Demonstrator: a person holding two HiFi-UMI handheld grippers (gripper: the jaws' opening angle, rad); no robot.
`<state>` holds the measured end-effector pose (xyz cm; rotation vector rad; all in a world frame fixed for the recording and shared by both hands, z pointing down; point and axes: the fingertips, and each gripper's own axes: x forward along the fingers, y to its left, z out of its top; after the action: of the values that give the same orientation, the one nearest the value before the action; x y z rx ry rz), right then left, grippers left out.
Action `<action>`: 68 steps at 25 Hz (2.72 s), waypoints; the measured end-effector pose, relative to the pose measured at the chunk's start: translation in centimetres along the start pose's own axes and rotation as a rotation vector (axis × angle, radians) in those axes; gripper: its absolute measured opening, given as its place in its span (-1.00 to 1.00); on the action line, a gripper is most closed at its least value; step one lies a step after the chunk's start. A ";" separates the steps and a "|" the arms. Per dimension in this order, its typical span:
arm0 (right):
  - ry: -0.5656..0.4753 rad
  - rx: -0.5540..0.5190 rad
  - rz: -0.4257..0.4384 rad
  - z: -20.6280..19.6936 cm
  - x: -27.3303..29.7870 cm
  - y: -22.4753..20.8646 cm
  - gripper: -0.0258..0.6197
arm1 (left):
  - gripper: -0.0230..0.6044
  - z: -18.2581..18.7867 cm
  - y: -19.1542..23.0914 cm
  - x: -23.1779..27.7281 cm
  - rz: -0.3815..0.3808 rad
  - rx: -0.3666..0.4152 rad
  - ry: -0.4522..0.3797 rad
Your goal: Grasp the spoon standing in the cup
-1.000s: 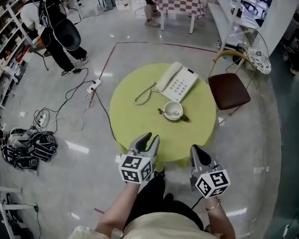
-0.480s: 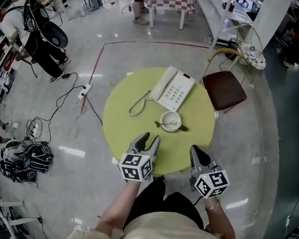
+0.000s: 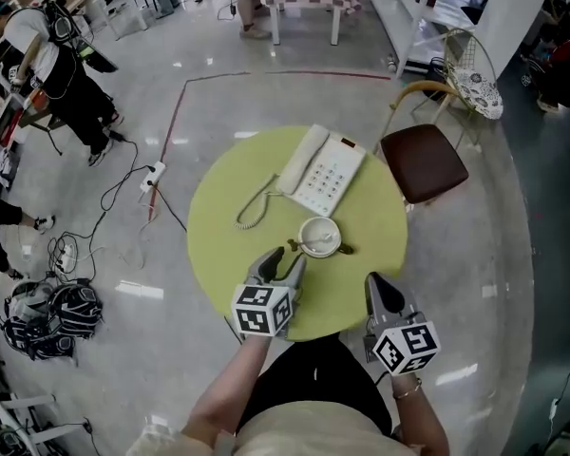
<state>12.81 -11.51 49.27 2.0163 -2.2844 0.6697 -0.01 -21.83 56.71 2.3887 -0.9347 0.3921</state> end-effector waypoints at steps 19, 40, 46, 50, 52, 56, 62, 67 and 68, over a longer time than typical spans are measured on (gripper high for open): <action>0.039 0.024 0.060 1.0 2.9 -3.3 -0.92 | -0.43 0.3 1.3 3.4 0.102 -0.101 0.008; 0.030 0.031 0.083 1.0 2.5 -3.6 -0.92 | -0.74 2.5 0.3 2.4 0.126 -0.076 -0.050; 0.021 0.023 0.091 1.2 2.1 -3.2 -0.92 | -0.75 4.0 -0.5 1.4 0.106 -0.066 -0.090; 0.010 0.014 0.102 1.5 1.9 -2.7 -0.92 | -0.75 4.8 -1.1 0.6 0.097 -0.053 -0.108; 0.003 0.008 0.109 1.7 1.8 -2.6 -0.92 | -0.75 5.0 -1.5 0.3 0.092 -0.050 -0.119; -0.003 -0.003 0.124 2.1 1.4 -2.4 -0.92 | -0.75 5.6 -2.5 -0.6 0.085 -0.027 -0.135; -0.017 -0.019 0.148 2.9 1.4 -1.8 -0.92 | -0.75 7.0 -3.3 -2.0 0.083 -0.012 -0.165; -0.026 -0.037 0.165 3.4 1.3 -1.1 -0.92 | -0.75 7.6 -3.8 -3.5 0.081 -0.010 -0.192; -0.028 -0.041 0.169 3.5 1.3 -1.0 -0.92 | -0.75 7.7 -3.8 -3.8 0.083 -0.011 -0.197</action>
<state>14.42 -13.97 46.81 1.8413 -2.4835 0.6009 0.47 -21.91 47.34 2.4164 -1.1227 0.1829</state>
